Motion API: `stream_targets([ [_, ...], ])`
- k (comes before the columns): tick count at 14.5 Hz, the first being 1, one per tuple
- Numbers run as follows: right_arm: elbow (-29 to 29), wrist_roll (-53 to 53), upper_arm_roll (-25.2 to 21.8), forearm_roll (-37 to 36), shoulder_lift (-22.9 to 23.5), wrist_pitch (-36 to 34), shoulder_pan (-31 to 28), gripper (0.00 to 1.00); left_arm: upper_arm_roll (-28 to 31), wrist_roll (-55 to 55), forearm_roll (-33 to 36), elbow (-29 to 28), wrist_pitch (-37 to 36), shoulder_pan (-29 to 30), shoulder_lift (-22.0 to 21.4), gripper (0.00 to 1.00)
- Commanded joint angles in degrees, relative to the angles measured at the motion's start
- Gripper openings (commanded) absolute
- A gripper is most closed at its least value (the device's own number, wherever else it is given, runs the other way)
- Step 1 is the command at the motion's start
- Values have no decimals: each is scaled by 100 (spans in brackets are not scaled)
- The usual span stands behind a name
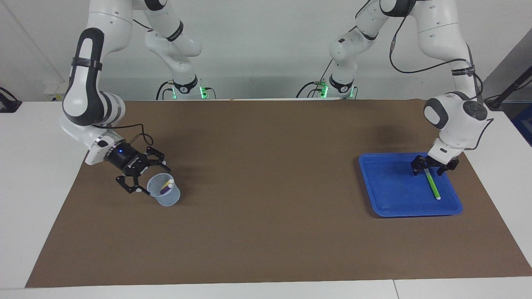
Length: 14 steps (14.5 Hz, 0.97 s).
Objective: Transfer and insert pens with both arms
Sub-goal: 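Withdraw the right gripper while the left gripper grasps the green pen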
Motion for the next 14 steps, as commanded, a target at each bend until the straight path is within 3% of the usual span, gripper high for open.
stream_targets([
  [1, 124, 1303, 41, -1013, -371, 731, 168, 100, -3, 31, 165, -56, 272, 83, 107, 98],
  [6, 177, 3905, 32, -2841, -575, 2086, 679, 100, -3, 31, 173, -100, 273, 83, 107, 80],
  [8, 256, 5011, 23, -3832, -583, 2272, 810, 100, -3, 31, 174, -118, 273, 74, 107, 65],
  [10, 291, 6713, 6, -5324, -688, 2220, 837, 100, -3, 31, 173, -118, 264, 74, 107, 57],
  [12, 326, 8384, 32, -6924, -829, 2036, 846, 100, -3, 39, 174, -118, 247, 82, 107, 43],
  [14, 562, 9704, 67, -7790, -943, 1345, 846, 100, -3, 39, 174, -118, 229, 82, 98, 27],
])
